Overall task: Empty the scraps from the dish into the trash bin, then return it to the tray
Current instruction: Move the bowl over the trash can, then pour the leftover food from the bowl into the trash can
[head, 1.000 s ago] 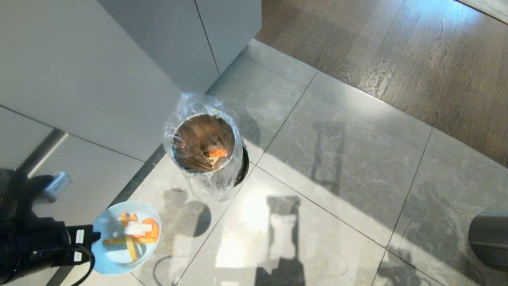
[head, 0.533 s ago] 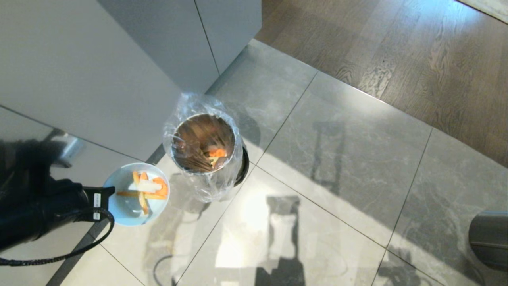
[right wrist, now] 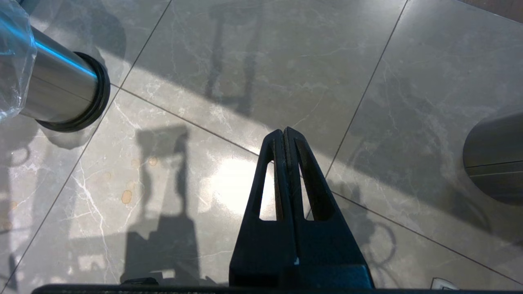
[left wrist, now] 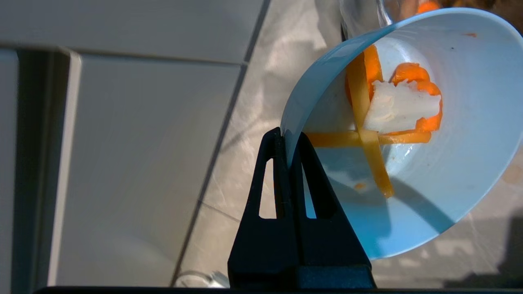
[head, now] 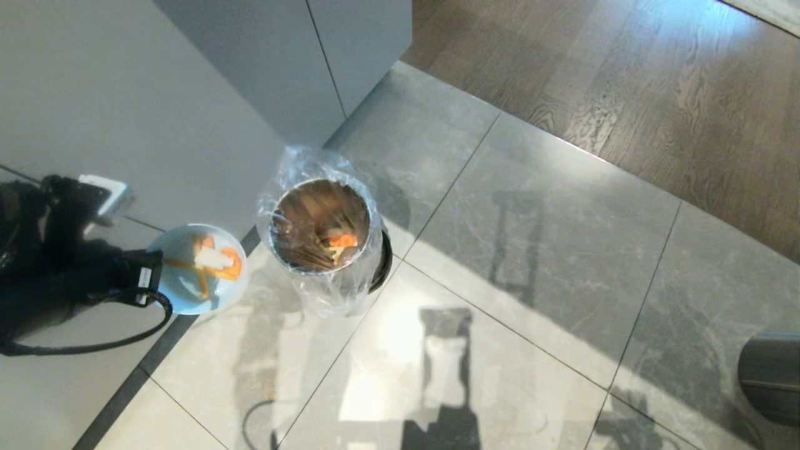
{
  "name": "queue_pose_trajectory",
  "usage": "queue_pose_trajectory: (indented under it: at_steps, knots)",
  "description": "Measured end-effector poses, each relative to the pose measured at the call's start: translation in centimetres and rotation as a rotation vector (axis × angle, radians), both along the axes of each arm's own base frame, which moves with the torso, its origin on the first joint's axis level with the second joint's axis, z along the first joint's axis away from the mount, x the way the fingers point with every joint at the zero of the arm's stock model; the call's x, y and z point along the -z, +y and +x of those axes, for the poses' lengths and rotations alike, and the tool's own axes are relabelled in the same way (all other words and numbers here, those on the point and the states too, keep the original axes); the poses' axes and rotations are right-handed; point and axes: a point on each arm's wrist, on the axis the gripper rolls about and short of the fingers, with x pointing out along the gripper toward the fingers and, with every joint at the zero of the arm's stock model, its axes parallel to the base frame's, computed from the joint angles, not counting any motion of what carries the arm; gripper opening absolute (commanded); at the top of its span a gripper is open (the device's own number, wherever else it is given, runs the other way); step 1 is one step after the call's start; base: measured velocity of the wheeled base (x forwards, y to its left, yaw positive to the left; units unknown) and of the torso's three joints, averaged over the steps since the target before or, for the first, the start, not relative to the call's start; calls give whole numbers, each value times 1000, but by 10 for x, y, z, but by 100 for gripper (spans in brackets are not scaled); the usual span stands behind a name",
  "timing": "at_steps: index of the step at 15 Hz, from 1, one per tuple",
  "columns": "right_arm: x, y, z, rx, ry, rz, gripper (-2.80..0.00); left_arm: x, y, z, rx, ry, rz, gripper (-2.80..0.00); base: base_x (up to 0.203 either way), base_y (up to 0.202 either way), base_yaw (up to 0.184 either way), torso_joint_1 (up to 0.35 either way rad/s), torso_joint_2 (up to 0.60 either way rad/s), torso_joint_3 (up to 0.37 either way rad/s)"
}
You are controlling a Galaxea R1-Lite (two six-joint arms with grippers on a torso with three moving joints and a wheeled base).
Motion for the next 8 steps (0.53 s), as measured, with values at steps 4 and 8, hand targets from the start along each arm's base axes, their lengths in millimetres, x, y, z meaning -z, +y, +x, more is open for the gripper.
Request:
queue_pose_trajectory:
  at_steps: [4,8]
  knots:
    - [0,0,0,0,0,0,-280,-10,1,30,31,-86,74,-280,0,0,0,0,0,0]
    - [0,0,0,0,0,0,-280,-21,-8,54,97,-120,160,-280,0,0,0,0,0,0]
